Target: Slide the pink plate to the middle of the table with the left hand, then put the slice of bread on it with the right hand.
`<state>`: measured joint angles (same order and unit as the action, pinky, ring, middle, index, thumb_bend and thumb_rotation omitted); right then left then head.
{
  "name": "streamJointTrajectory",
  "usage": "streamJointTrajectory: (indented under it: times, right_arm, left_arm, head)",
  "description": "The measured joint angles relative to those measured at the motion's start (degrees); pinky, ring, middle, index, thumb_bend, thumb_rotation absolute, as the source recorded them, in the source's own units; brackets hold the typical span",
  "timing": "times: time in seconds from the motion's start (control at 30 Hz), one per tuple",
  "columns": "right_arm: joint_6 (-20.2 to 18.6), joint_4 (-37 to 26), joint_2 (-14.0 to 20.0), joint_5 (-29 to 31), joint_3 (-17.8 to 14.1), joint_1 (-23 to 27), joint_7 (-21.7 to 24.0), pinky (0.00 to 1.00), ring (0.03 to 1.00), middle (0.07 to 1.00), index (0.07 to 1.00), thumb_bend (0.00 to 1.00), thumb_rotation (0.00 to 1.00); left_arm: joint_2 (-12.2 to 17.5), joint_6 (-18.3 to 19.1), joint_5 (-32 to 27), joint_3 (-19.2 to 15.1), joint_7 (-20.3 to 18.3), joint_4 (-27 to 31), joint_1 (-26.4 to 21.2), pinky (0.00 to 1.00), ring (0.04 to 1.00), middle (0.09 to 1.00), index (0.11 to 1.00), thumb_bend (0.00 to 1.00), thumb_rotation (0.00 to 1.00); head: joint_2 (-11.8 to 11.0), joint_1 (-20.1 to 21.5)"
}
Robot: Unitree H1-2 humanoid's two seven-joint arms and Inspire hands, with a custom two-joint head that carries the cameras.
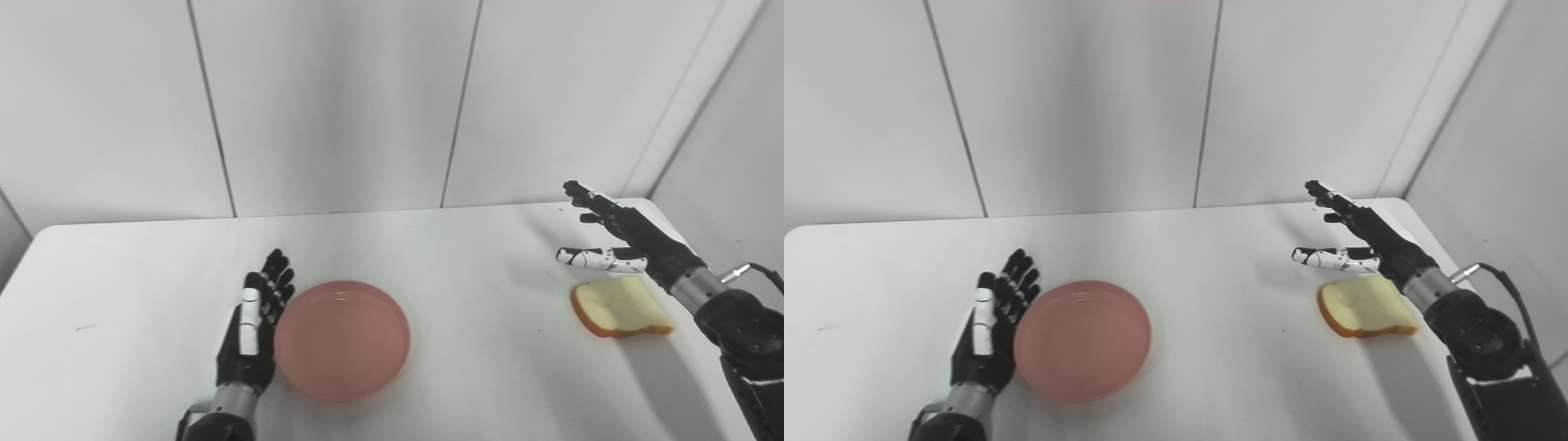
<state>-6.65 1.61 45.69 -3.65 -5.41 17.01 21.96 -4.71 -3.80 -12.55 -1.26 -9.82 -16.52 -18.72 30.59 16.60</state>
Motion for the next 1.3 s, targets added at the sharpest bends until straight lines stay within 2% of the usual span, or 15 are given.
streamJointTrajectory:
  times: [0.1, 0.23, 0.43, 0.6, 0.63, 0.73, 0.83, 0.9, 1.1, 1.3]
  right_arm:
    - [-2.6, 0.1, 2.4, -2.9, 1.9, 0.0, 2.0, 0.92, 0.998, 0.996, 0.923, 0.99, 0.33]
    - [-6.4, 0.3, 5.0, -5.3, 4.0, 0.2, 5.0, 0.94, 1.0, 0.997, 0.921, 0.99, 0.23]
    - [-7.7, 1.9, 8.6, -9.5, 7.2, 2.5, 8.3, 0.93, 1.0, 0.999, 0.943, 0.99, 0.11]
    - [-8.9, 2.2, 11.2, -17.4, 12.4, 4.9, 10.5, 0.99, 1.0, 0.993, 0.945, 1.0, 0.18]
    - [-9.1, 2.2, 11.7, -18.9, 13.3, 5.2, 10.9, 1.0, 1.0, 0.986, 0.95, 1.0, 0.22]
    - [-8.0, 2.2, 13.5, -24.8, 16.9, 6.1, 11.6, 1.0, 1.0, 0.99, 0.962, 1.0, 0.28]
    - [-7.1, 2.1, 14.9, -31.7, 20.9, 7.7, 12.9, 1.0, 1.0, 0.992, 0.96, 1.0, 0.24]
    - [-6.6, 2.1, 14.9, -33.9, 21.6, 8.3, 13.7, 1.0, 1.0, 0.998, 0.966, 1.0, 0.19]
    - [-6.3, 2.6, 14.1, -38.0, 22.9, 8.9, 16.2, 1.0, 1.0, 1.0, 0.97, 1.0, 0.16]
    - [-5.7, 3.7, 13.5, -39.3, 23.7, 9.0, 17.8, 1.0, 1.0, 1.0, 0.978, 1.0, 0.21]
  left_arm:
    - [0.8, 0.3, -0.2, -0.1, -0.3, 0.3, 0.1, 0.99, 0.988, 0.989, 0.903, 0.66, 0.99]
    - [1.8, 0.6, -0.6, -0.1, -1.2, 0.8, 0.3, 1.0, 0.985, 0.987, 0.901, 0.66, 0.99]
    - [2.7, 1.0, -2.2, -0.3, -2.2, 1.1, 0.6, 1.0, 0.993, 0.995, 0.921, 0.68, 0.98]
    - [3.2, 1.3, -2.7, -0.3, -2.3, 1.2, 0.5, 1.0, 0.994, 0.987, 0.923, 0.68, 0.98]
    - [3.2, 1.3, -2.7, -0.3, -2.3, 1.1, 0.5, 1.0, 0.994, 0.986, 0.923, 0.68, 0.97]
    - [3.2, 1.3, -2.7, -0.4, -2.3, 1.1, 0.5, 1.0, 0.994, 0.989, 0.927, 0.67, 0.98]
    - [3.3, 1.3, -2.7, -0.3, -2.3, 1.1, 0.5, 1.0, 0.992, 0.99, 0.926, 0.67, 0.98]
    - [3.4, 1.3, -2.7, -0.3, -2.3, 1.1, 0.5, 1.0, 0.987, 0.988, 0.923, 0.67, 0.98]
    - [3.4, 1.4, -2.7, -0.3, -2.3, 1.2, 0.5, 1.0, 0.98, 0.984, 0.923, 0.68, 0.97]
    - [3.4, 1.6, -2.8, -0.3, -2.3, 1.3, 0.5, 1.0, 0.992, 0.986, 0.915, 0.68, 0.98]
  head:
    - [-0.2, 1.1]
    - [-0.3, 3.1]
    - [-0.1, 4.9]
    - [0.0, 5.5]
    - [0.1, 5.7]
    - [0.0, 5.8]
    - [0.1, 6.1]
    - [0.2, 6.2]
    - [0.3, 6.4]
    - [0.3, 6.4]
